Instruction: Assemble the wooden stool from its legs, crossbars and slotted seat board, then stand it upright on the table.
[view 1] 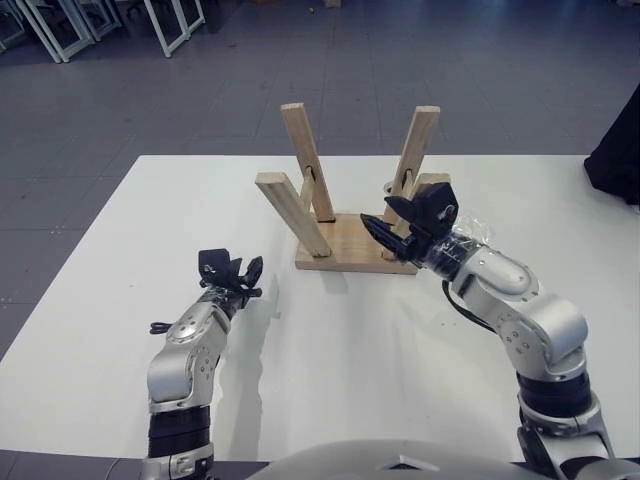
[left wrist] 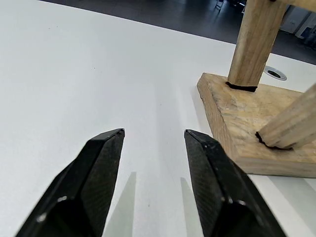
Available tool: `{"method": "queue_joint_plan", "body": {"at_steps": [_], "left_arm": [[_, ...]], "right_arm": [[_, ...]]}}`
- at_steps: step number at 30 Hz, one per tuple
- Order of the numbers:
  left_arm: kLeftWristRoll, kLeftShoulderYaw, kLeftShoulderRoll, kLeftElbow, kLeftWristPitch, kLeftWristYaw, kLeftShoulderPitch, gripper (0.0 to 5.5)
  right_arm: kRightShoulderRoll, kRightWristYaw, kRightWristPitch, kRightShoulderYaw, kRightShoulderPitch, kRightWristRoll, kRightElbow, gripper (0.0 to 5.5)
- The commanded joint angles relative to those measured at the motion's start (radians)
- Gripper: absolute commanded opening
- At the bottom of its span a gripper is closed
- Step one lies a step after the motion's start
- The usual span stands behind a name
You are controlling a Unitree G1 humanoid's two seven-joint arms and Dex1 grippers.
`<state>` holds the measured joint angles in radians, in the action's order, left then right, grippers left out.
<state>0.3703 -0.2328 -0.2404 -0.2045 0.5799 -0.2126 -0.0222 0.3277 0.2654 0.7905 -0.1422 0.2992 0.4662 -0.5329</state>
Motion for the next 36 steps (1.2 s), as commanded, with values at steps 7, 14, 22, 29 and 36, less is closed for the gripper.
{"method": "queue_joint_plan", "body": {"at_steps": [7, 14, 22, 29, 36], "left_arm": [[0.281, -0.089, -0.483, -0.148, 0.132, -0.593, 0.037, 3.20], [0.435, -0.084, -0.584, -0.084, 0.204, -0.747, 0.208, 3.51], [0.324, 0.123, -0.541, 0.153, 0.118, -0.857, 0.470, 3.51], [0.267, 0.197, -0.471, 0.266, 0.052, -0.903, 0.581, 3.25], [0.283, 0.206, -0.445, 0.259, 0.058, -0.945, 0.576, 2.25]], "right_arm": [[0.308, 0.454, 0.268, 0.242, 0.018, 0.499, -0.017, 2.68], [0.621, 0.786, 0.067, 0.160, 0.067, 0.241, 0.310, 2.68], [0.508, 0.866, -0.045, 0.045, 0.295, 0.107, 0.567, 2.68], [0.429, 0.942, -0.134, -0.023, 0.460, -0.006, 0.768, 2.68], [0.401, 1.010, -0.193, -0.034, 0.552, -0.067, 0.871, 2.68]]}}
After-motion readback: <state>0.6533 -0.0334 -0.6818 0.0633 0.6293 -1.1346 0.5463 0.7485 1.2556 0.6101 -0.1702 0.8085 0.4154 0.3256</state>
